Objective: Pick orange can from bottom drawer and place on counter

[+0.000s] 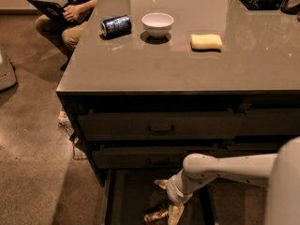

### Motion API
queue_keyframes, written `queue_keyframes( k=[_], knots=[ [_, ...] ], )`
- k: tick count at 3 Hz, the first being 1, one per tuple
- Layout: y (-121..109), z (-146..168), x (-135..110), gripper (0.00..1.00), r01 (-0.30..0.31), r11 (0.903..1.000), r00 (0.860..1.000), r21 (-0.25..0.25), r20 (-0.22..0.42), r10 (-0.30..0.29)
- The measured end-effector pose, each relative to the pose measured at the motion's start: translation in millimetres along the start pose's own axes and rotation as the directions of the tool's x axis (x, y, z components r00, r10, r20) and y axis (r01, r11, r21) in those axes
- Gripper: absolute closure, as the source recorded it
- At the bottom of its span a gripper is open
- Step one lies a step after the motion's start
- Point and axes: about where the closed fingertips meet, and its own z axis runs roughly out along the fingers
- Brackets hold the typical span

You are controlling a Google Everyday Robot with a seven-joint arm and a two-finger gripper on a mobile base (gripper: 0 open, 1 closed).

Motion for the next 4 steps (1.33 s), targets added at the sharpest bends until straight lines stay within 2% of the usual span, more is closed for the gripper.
queue_keyframes(
  k=[1,2,3,4],
  knots=[
    [-5.4,39.3,37.7,0.0,0.031,0.9993,0.997,-0.023,-0.065,-0.032],
    [-8.6,76.4,62.4,0.0,0.067,0.9974,0.994,-0.025,-0.089,-0.069],
    [-11.5,116.0,80.7,0.0,0.097,0.9952,0.993,0.008,-0.07,-0.097],
    [-11.5,116.1,80.7,0.0,0.097,0.9952,0.993,0.008,-0.07,-0.097]
  ],
)
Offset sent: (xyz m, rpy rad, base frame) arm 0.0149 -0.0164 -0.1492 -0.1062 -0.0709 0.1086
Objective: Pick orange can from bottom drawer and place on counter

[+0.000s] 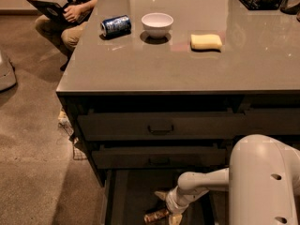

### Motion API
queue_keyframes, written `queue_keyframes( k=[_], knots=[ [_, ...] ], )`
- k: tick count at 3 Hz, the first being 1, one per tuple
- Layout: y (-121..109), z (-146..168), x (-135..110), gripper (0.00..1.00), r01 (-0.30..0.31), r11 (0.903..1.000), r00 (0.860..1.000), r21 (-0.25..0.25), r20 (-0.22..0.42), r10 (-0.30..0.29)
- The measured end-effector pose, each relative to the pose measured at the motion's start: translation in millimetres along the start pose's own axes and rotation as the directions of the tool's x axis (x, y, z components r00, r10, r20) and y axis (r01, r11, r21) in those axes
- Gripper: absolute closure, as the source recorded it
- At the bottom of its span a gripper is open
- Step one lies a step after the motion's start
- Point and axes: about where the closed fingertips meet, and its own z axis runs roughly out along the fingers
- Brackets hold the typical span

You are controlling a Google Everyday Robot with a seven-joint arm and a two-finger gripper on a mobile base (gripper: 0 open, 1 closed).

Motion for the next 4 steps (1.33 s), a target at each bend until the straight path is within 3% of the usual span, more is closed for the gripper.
queue_keyframes(
  k=[1,3,4],
  knots=[
    [-1.4,16.4,10.4,0.0,-0.001,0.9997,0.999,0.023,0.043,0.0],
    [-11.8,57.8,31.5,0.0,-0.001,0.9945,0.98,0.105,0.196,-0.019],
    [-18.9,74.6,34.7,0.0,0.002,0.9944,0.975,0.105,0.22,-0.025]
  ],
)
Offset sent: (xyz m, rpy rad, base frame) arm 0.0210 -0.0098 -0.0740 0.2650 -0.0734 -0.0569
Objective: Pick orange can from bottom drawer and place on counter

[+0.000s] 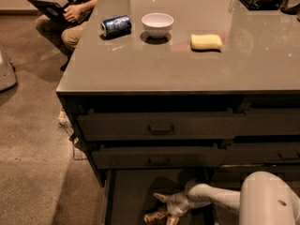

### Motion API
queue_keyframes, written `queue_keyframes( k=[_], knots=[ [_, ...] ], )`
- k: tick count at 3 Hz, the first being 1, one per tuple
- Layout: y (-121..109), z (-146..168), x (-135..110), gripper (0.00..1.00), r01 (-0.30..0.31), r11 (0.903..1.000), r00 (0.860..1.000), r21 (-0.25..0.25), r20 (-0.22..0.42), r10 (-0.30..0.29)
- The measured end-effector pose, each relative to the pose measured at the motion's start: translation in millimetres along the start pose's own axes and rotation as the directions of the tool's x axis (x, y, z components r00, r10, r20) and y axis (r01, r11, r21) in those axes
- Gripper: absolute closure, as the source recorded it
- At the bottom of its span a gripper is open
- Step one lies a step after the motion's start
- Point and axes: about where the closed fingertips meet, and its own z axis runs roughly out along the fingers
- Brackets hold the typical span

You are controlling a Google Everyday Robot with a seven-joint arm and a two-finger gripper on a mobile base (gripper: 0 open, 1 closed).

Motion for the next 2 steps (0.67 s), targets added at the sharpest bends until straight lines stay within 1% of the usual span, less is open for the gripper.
queue_keyframes(
  k=[1,2],
  knots=[
    [-5.0,12.2,3.7,0.19,-0.004,0.9999,1.0,-0.013,0.008,0.004],
    [-8.1,16.6,2.4,0.42,0.0,0.9998,1.0,-0.021,0.007,0.0]
  ],
)
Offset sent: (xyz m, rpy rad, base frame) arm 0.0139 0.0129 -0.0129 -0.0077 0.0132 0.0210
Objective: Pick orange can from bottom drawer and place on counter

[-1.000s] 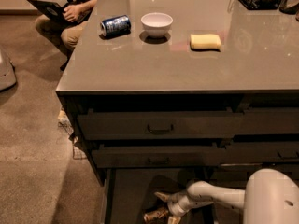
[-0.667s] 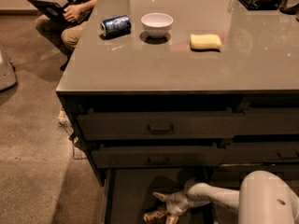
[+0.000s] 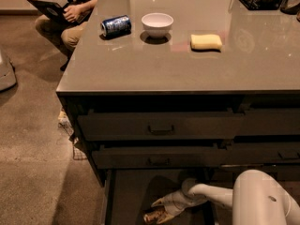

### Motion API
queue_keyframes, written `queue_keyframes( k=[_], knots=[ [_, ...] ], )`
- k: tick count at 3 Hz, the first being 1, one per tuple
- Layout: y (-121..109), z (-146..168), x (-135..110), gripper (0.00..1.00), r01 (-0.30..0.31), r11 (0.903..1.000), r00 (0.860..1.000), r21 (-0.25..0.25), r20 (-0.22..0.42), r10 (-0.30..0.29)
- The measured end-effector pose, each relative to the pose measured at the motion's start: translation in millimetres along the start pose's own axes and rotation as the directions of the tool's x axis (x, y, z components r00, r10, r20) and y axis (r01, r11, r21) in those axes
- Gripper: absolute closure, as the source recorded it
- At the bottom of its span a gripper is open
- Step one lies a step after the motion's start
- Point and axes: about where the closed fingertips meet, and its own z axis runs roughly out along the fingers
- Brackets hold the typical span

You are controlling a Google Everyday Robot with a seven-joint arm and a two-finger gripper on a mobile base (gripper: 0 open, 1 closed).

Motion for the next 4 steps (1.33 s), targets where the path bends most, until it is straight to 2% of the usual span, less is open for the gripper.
queue_keyframes(
  k=[2,3,4],
  knots=[
    [-0.1,-2.1,-7.0,0.89,0.017,0.9999,0.999,0.001,0.028,-0.017],
    [-4.8,-26.5,-20.0,1.0,0.053,0.9982,0.996,0.029,0.077,-0.055],
    [-8.7,-97.8,-41.8,1.0,0.141,0.9869,0.981,0.078,0.123,-0.15]
  ],
)
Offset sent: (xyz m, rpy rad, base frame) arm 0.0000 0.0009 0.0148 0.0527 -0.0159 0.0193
